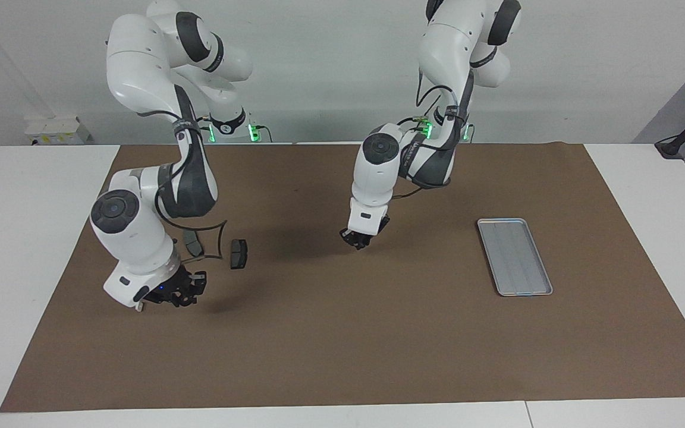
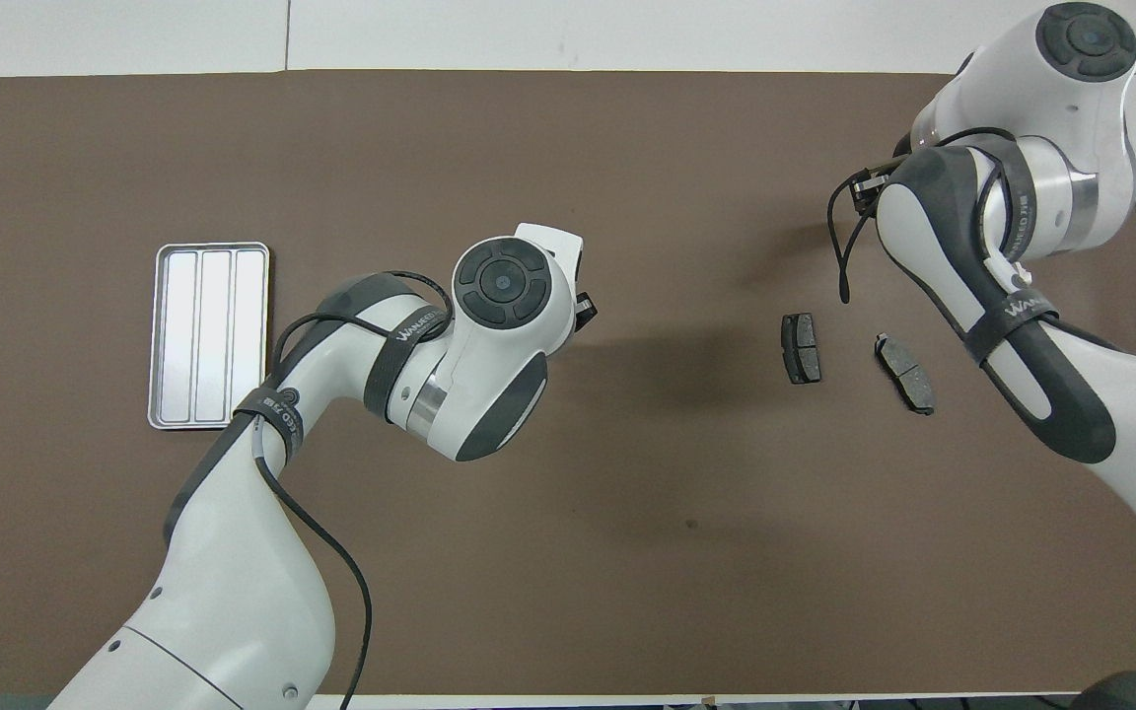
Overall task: Place bearing gear from tray to pile
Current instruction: 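Carry the second gear with the left gripper and release it at center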
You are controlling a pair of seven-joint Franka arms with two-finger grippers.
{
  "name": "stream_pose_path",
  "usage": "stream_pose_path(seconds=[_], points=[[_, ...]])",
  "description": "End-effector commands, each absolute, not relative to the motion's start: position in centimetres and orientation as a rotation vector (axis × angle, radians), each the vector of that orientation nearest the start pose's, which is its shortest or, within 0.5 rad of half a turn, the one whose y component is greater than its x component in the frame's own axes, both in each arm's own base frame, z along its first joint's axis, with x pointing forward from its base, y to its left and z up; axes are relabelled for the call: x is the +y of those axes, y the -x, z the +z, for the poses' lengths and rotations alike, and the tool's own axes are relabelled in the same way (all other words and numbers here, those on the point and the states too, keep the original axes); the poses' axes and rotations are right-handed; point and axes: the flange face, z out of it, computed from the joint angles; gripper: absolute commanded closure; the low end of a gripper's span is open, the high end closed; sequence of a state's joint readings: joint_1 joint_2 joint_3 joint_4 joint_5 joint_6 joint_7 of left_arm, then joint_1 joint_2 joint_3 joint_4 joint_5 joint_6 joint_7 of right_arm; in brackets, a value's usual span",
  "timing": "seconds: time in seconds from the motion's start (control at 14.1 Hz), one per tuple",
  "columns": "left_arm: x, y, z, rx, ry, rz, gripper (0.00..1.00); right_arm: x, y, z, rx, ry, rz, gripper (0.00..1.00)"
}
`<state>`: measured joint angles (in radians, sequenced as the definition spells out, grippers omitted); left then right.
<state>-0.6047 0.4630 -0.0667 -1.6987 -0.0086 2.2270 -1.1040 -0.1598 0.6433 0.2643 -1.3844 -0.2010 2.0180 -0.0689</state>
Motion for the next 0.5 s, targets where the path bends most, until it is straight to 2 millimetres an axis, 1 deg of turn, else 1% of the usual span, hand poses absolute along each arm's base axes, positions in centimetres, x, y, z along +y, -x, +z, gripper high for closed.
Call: stream_pose_path(seconds=[0.0, 0.14, 0.28, 0.43], points=[[-40.9, -53.9, 33.3, -0.765, 3.133, -0.054, 0.86, 2.8, -72.0, 32.6, -0.333, 3.135, -0.043, 1.00], [-40.1, -53.9, 32.1, -0.736, 3.110, -0.072, 0.86, 2.9, -72.0, 30.9, -0.331, 3.127, -0.059, 1.00], [-39.5, -53.8, 31.4, -0.729, 3.089, -0.068, 0.86, 3.0, -71.5, 29.9, -0.302, 3.129, -0.030, 1.00], [-39.1, -53.7, 30.7, -0.711, 3.076, -0.073, 0.86, 2.8, -71.0, 28.8, -0.266, 3.131, 0.003, 1.00]])
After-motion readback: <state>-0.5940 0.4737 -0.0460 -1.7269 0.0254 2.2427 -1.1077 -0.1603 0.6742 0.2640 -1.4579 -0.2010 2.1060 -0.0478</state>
